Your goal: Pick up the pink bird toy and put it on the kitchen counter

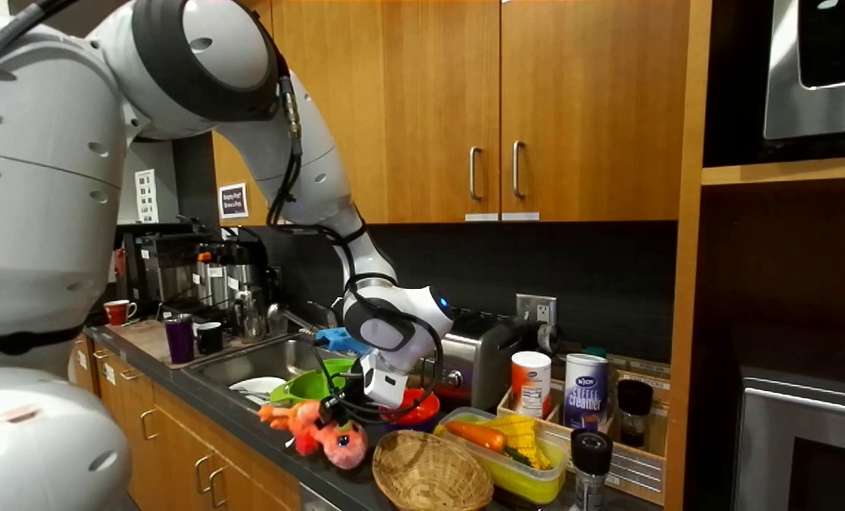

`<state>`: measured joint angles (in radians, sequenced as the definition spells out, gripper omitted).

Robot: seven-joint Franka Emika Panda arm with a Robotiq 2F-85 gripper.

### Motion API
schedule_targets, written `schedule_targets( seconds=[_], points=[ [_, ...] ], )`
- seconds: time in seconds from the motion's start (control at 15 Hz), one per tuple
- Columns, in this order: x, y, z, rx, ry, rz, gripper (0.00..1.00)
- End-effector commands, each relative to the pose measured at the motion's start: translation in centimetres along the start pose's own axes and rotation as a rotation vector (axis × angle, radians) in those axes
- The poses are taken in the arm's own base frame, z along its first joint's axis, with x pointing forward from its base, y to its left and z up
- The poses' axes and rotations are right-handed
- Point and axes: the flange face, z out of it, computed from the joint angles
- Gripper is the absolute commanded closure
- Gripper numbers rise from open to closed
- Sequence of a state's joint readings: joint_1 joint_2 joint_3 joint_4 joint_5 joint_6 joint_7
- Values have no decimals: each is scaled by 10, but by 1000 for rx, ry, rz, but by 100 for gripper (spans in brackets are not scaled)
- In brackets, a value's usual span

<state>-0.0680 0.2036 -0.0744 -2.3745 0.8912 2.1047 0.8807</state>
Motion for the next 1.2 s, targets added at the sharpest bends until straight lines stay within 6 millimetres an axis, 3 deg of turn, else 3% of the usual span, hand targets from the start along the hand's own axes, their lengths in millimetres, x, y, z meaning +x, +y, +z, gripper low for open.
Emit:
schedule_targets(
  seconds=[0.0, 0.27, 0.33, 0.4, 0.53, 0.93, 1.13],
  points=[
    [4, -13, -3, 11, -19, -3, 96],
    [6, -21, -3, 13, -16, -1, 96],
    [6, -23, -3, 15, -15, 1, 58],
    [6, -24, -2, 16, -14, 0, 57],
    [6, -26, -3, 17, -14, 0, 47],
    [5, -29, -7, 32, -15, -5, 5],
    [4, -30, -10, 39, -15, -8, 0]
  ],
)
